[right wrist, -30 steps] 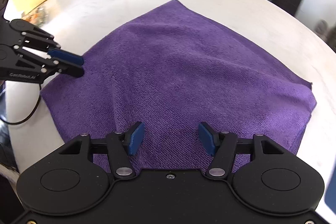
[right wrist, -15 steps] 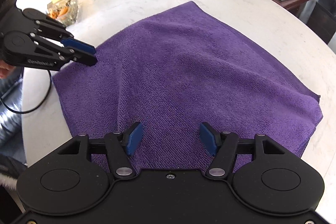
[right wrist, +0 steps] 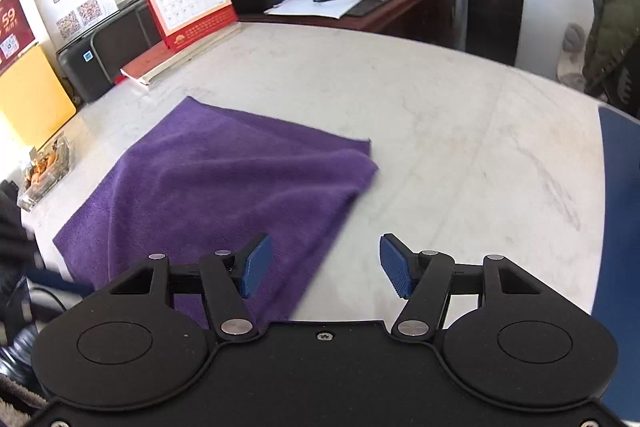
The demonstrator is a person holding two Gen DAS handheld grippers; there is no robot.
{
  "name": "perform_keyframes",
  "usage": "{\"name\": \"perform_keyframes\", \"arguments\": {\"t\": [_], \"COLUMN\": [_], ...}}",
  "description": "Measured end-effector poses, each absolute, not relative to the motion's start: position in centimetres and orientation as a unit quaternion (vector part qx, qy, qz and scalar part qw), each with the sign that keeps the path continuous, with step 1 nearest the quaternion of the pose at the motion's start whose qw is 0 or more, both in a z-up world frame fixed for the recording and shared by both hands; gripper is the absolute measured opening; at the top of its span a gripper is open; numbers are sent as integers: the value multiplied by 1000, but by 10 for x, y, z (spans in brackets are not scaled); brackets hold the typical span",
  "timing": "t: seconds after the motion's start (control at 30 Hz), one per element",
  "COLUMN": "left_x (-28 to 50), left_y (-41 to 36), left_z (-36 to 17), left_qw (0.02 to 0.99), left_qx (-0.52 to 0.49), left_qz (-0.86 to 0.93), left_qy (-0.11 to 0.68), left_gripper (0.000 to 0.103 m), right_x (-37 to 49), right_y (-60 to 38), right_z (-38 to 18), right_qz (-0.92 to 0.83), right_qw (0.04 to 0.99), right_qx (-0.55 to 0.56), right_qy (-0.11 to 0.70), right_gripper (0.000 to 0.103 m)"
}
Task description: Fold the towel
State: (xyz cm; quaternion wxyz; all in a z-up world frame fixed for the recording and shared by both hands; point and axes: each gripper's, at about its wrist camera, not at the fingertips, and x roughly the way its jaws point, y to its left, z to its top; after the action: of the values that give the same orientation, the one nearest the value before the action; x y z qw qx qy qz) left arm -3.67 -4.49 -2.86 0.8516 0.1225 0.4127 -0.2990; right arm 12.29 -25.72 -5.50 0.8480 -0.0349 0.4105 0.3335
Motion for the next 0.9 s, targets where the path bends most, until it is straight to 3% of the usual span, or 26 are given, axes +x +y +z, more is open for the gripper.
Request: {"name": "perform_keyframes", "arguments": {"t": [0.5,0.9], "left_x": [-45,-40], "left_y": [-83,-64], "left_z": [-49,-42], "left_qw": [785,802], "left_qx": [293,269], "left_qz": [-313,-289], "left_qy": [448,449], "left_gripper": [19,19], "right_x": [119,117], "right_y": [-262,-270], "right_z": [-82,-83], "right_qz": [395,374], "right_qw": [815,822], "right_qx": [6,17], "right_qy": [425,429], "right_gripper": [60,60]}}
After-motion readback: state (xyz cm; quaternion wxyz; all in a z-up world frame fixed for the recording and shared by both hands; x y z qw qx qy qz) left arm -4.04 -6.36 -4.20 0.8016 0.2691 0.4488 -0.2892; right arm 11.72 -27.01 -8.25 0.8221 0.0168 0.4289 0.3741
